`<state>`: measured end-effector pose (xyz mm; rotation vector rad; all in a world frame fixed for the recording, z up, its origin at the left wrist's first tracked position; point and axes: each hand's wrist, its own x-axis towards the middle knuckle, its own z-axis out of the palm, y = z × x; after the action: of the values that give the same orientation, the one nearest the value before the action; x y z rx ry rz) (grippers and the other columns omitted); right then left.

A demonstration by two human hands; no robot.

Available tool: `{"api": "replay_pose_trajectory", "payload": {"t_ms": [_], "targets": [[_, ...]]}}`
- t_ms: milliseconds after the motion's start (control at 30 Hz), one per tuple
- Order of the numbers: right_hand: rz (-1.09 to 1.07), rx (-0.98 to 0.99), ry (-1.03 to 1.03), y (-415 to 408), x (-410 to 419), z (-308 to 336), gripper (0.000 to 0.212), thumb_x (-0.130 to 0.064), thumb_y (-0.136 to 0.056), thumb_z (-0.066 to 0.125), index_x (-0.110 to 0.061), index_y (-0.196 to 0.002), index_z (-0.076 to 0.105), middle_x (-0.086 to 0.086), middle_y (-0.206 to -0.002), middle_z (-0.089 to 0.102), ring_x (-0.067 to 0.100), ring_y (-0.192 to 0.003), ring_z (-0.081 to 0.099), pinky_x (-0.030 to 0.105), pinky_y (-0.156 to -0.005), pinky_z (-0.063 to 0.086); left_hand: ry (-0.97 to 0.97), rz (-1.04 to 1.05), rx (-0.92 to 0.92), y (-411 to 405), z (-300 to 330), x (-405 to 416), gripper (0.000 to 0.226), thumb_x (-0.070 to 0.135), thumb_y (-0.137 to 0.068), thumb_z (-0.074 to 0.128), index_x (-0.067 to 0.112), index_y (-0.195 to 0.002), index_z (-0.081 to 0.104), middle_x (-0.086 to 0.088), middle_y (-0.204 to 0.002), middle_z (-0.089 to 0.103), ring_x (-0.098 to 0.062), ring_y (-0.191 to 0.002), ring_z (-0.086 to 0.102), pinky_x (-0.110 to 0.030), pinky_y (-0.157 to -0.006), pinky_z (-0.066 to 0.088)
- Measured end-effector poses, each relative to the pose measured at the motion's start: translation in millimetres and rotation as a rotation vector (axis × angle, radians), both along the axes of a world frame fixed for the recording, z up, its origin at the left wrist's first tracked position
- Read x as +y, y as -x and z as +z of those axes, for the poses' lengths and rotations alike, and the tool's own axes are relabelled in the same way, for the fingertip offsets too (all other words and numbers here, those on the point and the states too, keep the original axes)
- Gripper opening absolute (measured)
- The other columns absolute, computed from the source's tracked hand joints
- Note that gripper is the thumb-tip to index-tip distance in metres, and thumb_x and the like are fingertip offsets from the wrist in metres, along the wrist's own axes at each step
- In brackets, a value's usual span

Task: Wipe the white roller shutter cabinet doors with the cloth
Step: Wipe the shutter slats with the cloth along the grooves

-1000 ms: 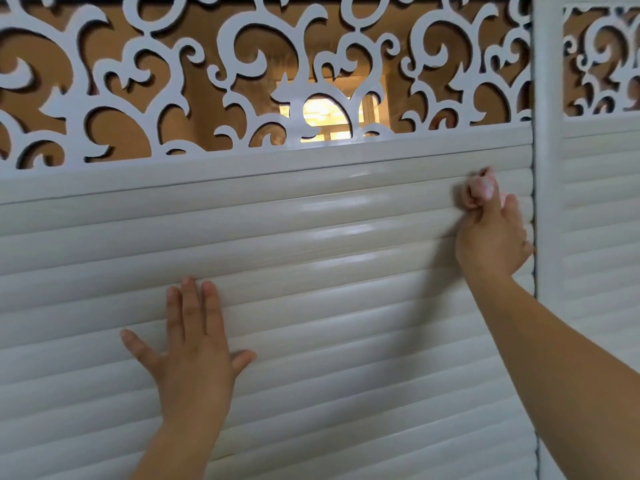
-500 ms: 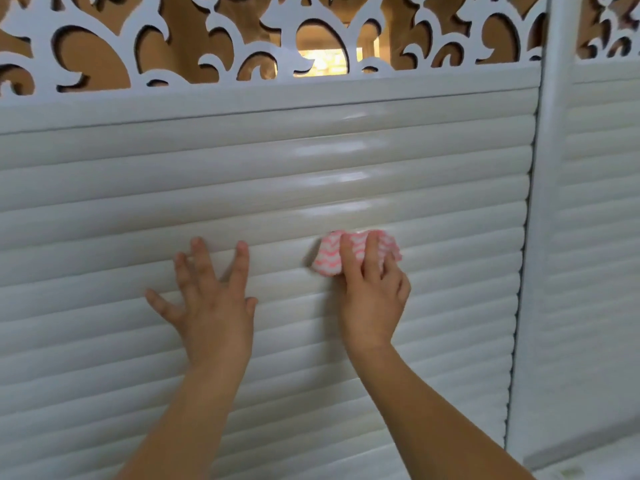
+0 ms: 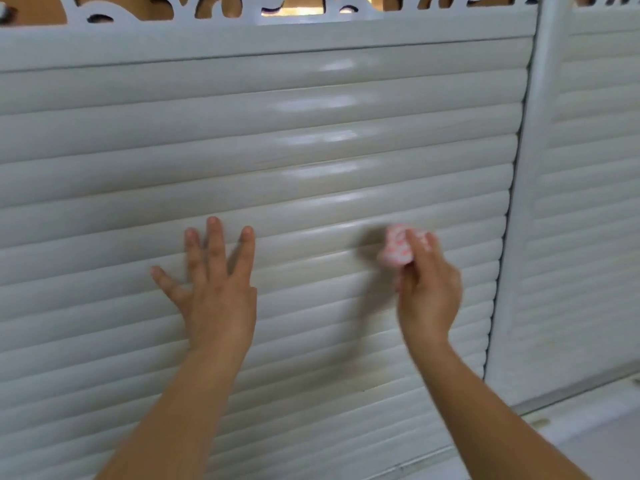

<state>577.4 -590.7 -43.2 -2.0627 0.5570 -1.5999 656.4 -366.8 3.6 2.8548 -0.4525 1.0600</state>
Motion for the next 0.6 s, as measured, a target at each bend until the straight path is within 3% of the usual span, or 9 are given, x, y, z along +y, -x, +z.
{"api": "replay_pose_trajectory", "payload": {"t_ms": [100, 200, 367, 433, 600], "targets": [[-0.156, -0.052, -0.182, -8, -42, 6, 0.040, -0.015, -0.091, 0.045, -0.029, -0.127, 0.056, 0.005, -0.129, 0.052, 0.027, -0.117, 0.046, 0.045, -0.097, 0.040, 0.006, -0.016, 0.008, 1, 1, 1, 0.088, 0.038, -0.090, 0.053, 0.038, -0.145, -0.015, -0.004, -0.153, -0.027, -0.029, -0.140, -0.023, -0.070, -0.102, -0.004], [-0.205, -0.029, -0.242, -31, -37, -1, 0.043, -0.010, -0.095, 0.044, -0.020, -0.136, 0.050, 0.013, -0.144, 0.043, 0.033, -0.126, 0.043, 0.042, -0.099, 0.035, 0.030, -0.044, -0.011, -1, 0, 2, 0.088, 0.036, -0.088, 0.057, 0.039, -0.146, -0.009, -0.004, -0.155, -0.022, -0.028, -0.141, -0.020, -0.070, -0.102, -0.005], [-0.205, 0.002, -0.117, -60, 30, -18, 0.045, -0.014, -0.084, 0.042, -0.016, -0.124, 0.062, 0.022, -0.130, 0.055, 0.045, -0.100, 0.061, 0.048, -0.075, 0.051, 0.081, -0.079, -0.018, -4, -2, 0, 0.088, 0.032, -0.085, 0.061, 0.039, -0.147, -0.001, -0.002, -0.156, -0.018, -0.027, -0.142, -0.019, -0.068, -0.102, -0.008], [-0.194, 0.025, -0.011, -66, 58, -25, 0.046, -0.009, -0.079, 0.050, -0.020, -0.123, 0.062, 0.020, -0.127, 0.058, 0.044, -0.096, 0.062, 0.044, -0.072, 0.051, 0.083, -0.081, -0.030, -5, -3, 1, 0.089, 0.031, -0.083, 0.064, 0.039, -0.147, 0.002, -0.003, -0.156, -0.015, -0.027, -0.142, -0.017, -0.068, -0.102, -0.009], [-0.041, 0.103, 0.122, -64, 112, -41, 0.047, -0.016, -0.077, 0.045, -0.029, -0.121, 0.055, 0.012, -0.123, 0.060, 0.038, -0.091, 0.057, 0.037, -0.070, 0.050, 0.057, -0.061, -0.026, -4, -3, 2, 0.090, 0.033, -0.082, 0.065, 0.038, -0.148, 0.004, -0.005, -0.157, -0.012, -0.029, -0.142, -0.015, -0.069, -0.101, -0.009]]}}
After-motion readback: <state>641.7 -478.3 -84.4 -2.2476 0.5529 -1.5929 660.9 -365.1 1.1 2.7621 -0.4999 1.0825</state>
